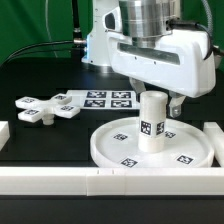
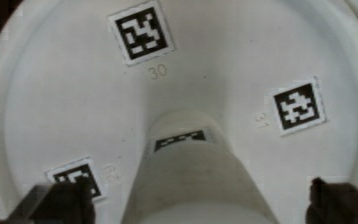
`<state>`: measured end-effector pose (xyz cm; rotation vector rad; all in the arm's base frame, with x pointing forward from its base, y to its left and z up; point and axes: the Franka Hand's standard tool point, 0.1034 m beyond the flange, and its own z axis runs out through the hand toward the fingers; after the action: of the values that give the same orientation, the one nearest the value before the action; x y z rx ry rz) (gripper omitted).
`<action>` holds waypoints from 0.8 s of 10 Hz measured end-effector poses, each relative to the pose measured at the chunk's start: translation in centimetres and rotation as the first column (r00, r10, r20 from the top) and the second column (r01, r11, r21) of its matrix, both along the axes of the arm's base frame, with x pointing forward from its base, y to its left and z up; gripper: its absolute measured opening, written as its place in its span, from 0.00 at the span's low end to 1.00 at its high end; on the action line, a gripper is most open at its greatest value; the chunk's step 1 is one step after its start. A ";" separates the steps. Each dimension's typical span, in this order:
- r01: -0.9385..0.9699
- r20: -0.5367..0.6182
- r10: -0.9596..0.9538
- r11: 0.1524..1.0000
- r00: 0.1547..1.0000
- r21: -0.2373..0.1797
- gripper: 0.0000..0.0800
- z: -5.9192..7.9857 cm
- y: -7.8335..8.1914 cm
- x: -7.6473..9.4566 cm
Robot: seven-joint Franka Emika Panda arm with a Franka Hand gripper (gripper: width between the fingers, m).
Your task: Assemble round table
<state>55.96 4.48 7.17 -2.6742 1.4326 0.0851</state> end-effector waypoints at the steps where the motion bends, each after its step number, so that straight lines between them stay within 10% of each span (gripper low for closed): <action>1: -0.054 0.010 0.054 0.999 0.998 -0.001 0.80 0.0 -0.1 0.2; 8: -0.679 0.069 0.682 0.731 0.728 -0.067 0.81 0.5 0.2 1.0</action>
Offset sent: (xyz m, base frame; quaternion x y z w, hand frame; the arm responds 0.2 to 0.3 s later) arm 0.0000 0.0000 0.0000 0.0000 0.0000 -0.1938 0.9810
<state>56.92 4.64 7.68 -3.0341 0.3484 -0.0068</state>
